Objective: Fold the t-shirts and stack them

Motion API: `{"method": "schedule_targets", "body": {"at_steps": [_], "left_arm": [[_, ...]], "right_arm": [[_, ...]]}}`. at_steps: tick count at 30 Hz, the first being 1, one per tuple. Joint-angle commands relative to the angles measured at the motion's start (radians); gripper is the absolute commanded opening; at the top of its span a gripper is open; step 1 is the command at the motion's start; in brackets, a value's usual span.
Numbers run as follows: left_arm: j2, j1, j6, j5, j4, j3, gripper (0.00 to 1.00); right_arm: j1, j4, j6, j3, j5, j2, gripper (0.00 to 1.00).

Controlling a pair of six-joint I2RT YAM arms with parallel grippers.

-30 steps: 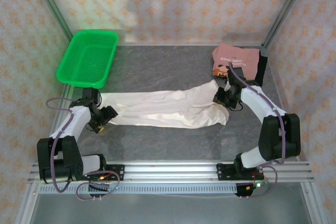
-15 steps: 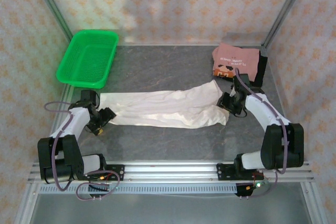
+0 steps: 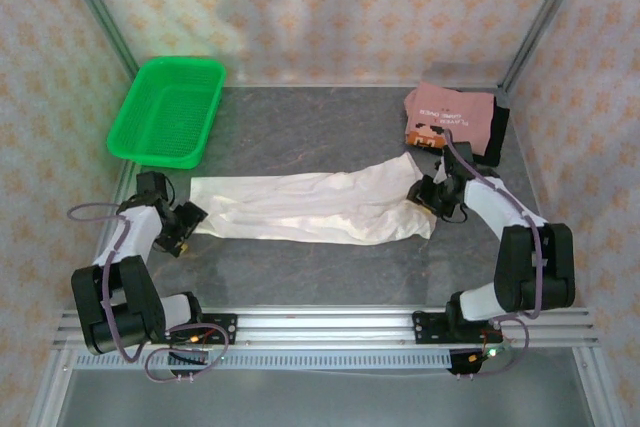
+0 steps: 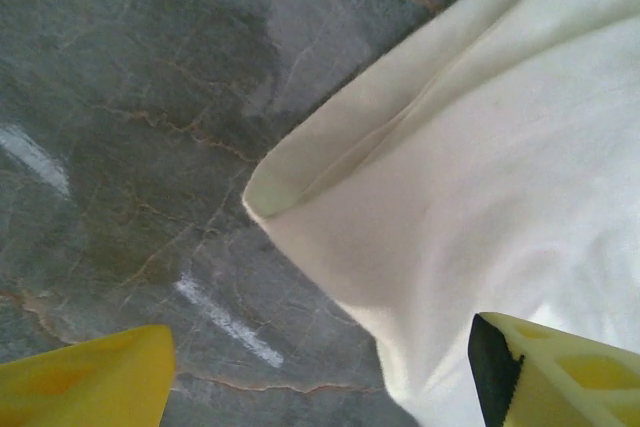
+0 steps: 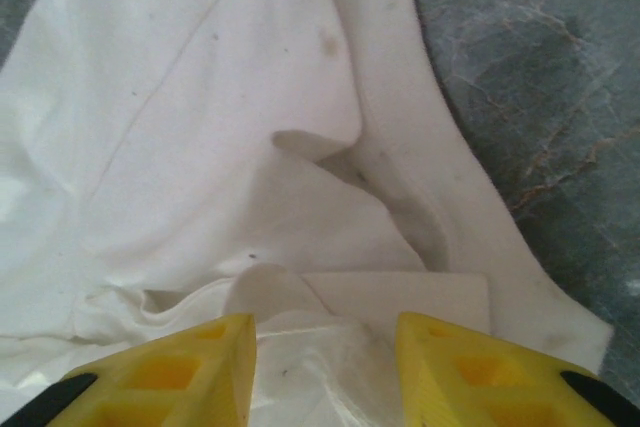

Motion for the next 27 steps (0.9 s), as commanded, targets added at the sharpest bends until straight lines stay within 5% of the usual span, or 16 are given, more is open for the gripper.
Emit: {"method": "schedule_targets", "body": {"at_steps": [1, 9, 27], "left_arm": [[0.021, 0.015, -0.042, 0.068, 0.066, 0.041, 0.78], [0.114, 0.011, -0.028, 0.127, 0.062, 0.176, 0.75], [0.442, -0.193, 0.048, -0.117, -0.127, 0.521, 0.6]], "right_arm": [[-0.003, 0.029, 0.002, -0.024, -0.025, -0.063, 0.43], [-0.005, 0.035, -0.012, -0.069, -0.032, -0.086, 0.48], [-0.005, 0.037, -0.043, -0.077, -0.073, -0.108, 0.54]]}}
